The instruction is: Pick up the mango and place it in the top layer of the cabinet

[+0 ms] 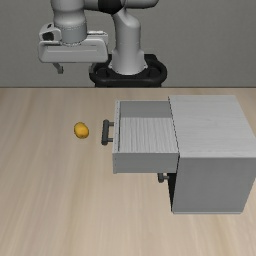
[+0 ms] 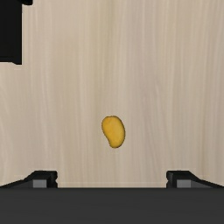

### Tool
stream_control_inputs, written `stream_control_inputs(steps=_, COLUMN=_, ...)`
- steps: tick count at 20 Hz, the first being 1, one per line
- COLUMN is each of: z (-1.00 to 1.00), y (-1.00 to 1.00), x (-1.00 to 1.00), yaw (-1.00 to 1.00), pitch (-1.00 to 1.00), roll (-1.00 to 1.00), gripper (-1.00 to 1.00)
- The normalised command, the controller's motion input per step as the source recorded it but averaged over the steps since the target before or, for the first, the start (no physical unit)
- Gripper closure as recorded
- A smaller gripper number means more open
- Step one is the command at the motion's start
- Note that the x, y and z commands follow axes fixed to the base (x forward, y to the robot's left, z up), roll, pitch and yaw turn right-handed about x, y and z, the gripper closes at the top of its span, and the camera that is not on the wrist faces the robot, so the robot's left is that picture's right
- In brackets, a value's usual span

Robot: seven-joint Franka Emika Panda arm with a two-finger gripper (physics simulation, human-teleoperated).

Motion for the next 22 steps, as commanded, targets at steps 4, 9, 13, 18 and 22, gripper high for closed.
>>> stream_control_inputs(steps=4, z=-1.0, y=0.0, x=0.0, yaw=0.0, pitch=0.0, roll=0.0, gripper=-1.0)
stream_control_inputs(steps=9, z=-1.0, y=0.0, x=0.0, yaw=0.0, pitch=0.0, roll=0.0, gripper=-1.0)
stream_control_inputs(steps=13, z=-1.0, y=0.0, x=0.0, yaw=0.0, pitch=0.0, roll=0.0, gripper=-1.0)
stream_control_inputs(steps=18, z=-1.0, y=0.0, x=0.0, yaw=0.0, pitch=0.0, roll=0.0, gripper=-1.0)
stream_control_inputs(steps=22, z=-0.5, y=0.0, x=0.0, yaw=0.0, pitch=0.0, roll=0.0, gripper=1.0)
